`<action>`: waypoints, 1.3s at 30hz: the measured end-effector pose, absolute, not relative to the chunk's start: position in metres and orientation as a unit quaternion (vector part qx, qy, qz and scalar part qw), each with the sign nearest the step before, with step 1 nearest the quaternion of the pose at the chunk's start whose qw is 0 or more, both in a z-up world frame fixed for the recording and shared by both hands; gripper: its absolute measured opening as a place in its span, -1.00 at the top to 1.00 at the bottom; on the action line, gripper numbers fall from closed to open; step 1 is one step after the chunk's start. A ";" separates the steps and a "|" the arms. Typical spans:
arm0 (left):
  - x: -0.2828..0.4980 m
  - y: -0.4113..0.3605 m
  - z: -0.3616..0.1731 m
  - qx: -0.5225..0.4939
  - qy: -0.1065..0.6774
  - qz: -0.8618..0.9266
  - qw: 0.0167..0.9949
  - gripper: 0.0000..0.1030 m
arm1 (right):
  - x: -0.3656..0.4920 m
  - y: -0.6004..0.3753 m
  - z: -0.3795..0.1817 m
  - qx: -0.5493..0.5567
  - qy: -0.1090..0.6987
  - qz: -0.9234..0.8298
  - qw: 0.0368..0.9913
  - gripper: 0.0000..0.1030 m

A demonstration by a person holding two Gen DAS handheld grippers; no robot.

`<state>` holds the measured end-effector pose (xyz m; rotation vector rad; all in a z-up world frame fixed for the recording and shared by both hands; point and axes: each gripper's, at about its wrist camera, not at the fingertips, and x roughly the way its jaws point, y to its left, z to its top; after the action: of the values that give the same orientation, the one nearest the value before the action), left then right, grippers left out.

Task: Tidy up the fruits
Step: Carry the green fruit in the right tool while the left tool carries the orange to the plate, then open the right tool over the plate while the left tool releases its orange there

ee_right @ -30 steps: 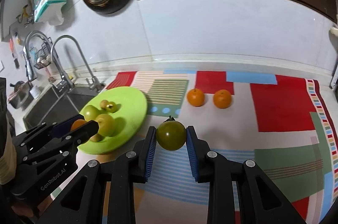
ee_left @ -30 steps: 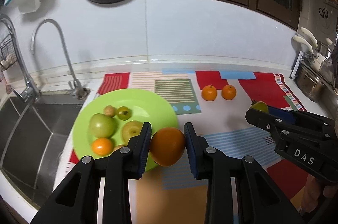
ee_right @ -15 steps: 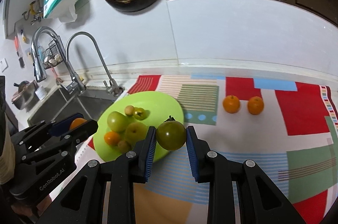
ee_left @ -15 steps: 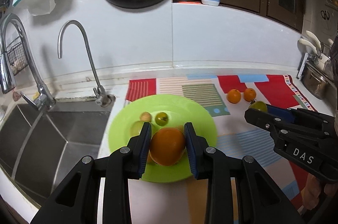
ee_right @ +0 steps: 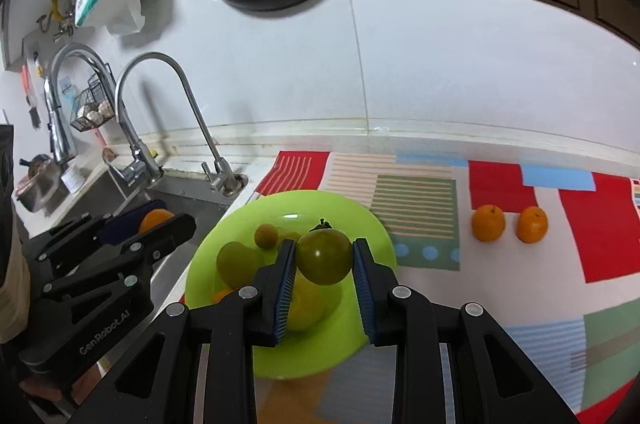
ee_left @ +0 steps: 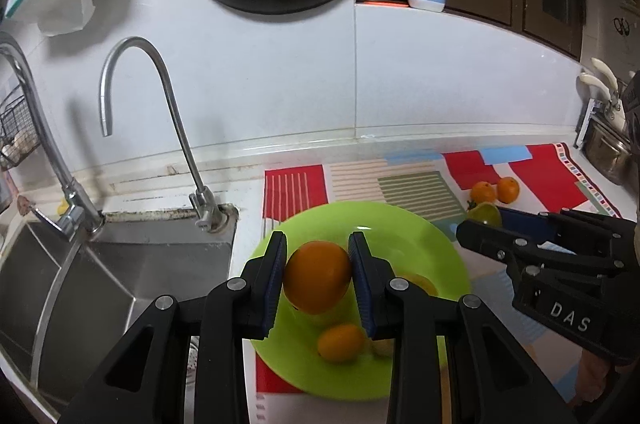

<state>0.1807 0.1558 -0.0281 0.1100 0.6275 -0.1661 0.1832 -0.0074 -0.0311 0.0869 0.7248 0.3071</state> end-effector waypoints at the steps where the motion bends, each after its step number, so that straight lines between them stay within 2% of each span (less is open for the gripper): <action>1: 0.185 0.157 -0.030 0.054 0.309 -0.082 0.946 0.38 | 0.188 -0.005 -0.034 0.042 0.356 0.149 0.922 0.42; 20: 0.248 0.173 -0.080 0.028 0.359 -0.101 0.928 0.37 | 0.248 0.015 -0.083 0.038 0.409 0.143 0.900 0.42; 30: 0.236 0.168 -0.069 0.034 0.352 -0.105 0.930 0.17 | 0.241 0.006 -0.076 0.040 0.397 0.131 0.907 0.36; 33: 0.227 0.167 -0.062 0.037 0.347 -0.098 0.932 0.09 | 0.234 0.001 -0.069 0.042 0.387 0.125 0.913 0.16; 36: 0.216 0.166 -0.053 0.035 0.342 -0.094 0.934 -0.02 | 0.224 -0.003 -0.061 0.040 0.375 0.118 0.919 0.15; 39: 0.205 0.163 -0.045 0.036 0.333 -0.088 0.938 -0.11 | 0.214 -0.007 -0.053 0.041 0.366 0.116 0.923 0.00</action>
<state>0.2050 0.1629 -0.0447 0.0743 0.6806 -0.1802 0.2139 -0.0073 -0.0534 0.0835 0.7507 0.2373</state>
